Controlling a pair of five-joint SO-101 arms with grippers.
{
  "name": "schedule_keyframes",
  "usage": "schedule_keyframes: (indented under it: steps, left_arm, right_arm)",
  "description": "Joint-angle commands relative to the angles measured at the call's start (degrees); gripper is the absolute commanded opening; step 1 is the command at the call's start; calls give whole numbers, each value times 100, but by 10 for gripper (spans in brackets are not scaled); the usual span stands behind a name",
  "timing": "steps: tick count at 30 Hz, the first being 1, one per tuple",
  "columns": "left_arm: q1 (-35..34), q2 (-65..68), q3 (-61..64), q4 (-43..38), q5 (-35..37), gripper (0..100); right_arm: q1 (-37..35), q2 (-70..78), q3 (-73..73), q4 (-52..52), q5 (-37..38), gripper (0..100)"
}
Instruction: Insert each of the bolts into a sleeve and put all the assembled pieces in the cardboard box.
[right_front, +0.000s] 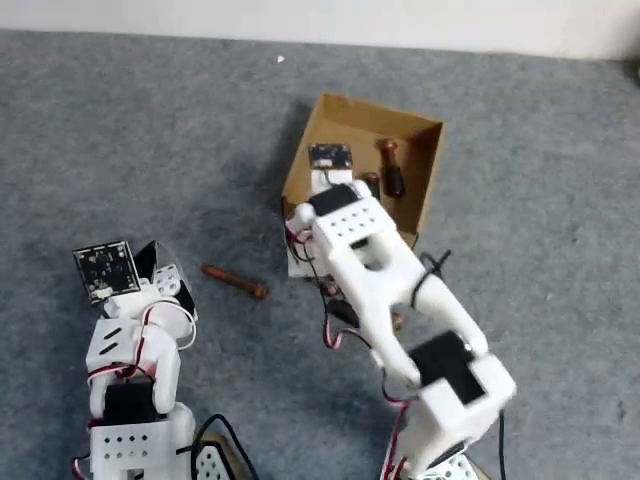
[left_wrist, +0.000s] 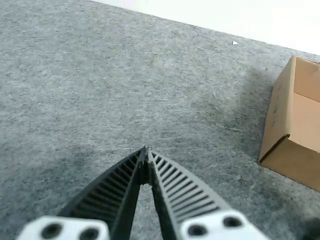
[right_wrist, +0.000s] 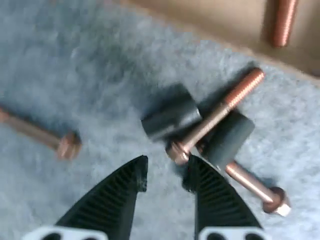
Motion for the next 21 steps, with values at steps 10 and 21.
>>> schedule_keyframes:
  steps: [10,21]
  left_arm:
    - [-242,-48,136,-149,26,32]
    - [-251,-48,136,-149,26,31]
  right_arm:
    - [224,1112,-1218,-145,-457,118]
    - [488,1719,-1552,242,-457,117]
